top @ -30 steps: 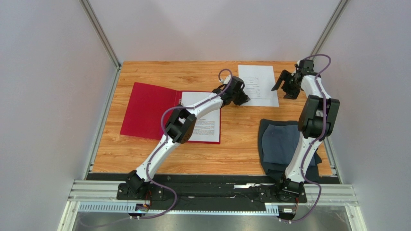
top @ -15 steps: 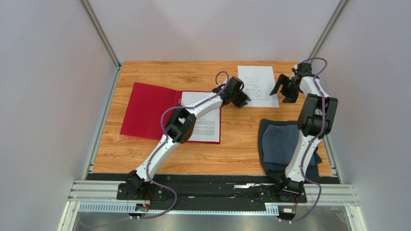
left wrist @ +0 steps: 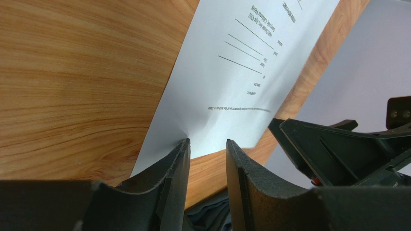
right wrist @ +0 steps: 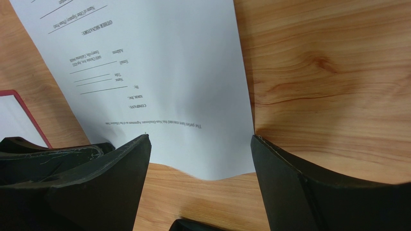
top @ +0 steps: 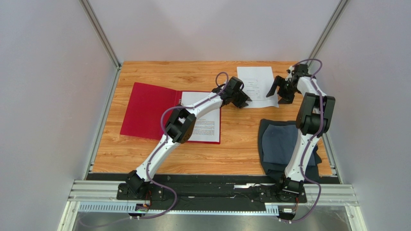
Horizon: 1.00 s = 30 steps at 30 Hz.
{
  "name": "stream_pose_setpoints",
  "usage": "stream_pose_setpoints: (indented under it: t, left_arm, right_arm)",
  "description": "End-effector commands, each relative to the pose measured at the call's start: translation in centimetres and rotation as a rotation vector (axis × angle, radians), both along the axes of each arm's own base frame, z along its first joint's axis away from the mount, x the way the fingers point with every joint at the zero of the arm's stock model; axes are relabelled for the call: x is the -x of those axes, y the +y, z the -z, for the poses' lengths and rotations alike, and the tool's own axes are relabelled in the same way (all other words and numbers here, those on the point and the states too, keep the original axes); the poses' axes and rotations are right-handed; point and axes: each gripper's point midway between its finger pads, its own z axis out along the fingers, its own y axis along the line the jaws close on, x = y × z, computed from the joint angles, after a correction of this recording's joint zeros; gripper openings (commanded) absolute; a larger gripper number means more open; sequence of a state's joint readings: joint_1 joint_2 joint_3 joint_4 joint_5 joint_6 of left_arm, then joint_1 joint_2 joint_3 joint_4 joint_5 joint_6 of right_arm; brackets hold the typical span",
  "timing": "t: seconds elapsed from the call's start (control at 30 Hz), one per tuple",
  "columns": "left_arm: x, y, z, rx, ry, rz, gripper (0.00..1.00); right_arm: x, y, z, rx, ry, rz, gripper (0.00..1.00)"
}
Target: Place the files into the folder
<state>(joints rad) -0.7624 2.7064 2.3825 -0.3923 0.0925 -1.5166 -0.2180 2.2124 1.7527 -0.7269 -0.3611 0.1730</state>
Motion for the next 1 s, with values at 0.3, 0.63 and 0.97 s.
stream_pose_setpoints:
  t: [0.3,0.63,0.97]
  left_arm:
    - [0.8,0.2,0.8,-0.006,0.041,0.020,0.43]
    - [1.1,0.2,0.6,-0.001,0.041,0.036,0.44]
    - [1.4,0.3,0.8,0.002,0.053,0.052,0.44]
  right_arm:
    - [-1.6,5.0,-1.1,-0.261,-0.072,-0.057,0.84]
    - [-5.1,5.4,-1.9,-0.336,-0.172,-0.021,0.88]
    - [-7.6,5.5,-2.1,-0.373,-0.223,-0.081,0.90]
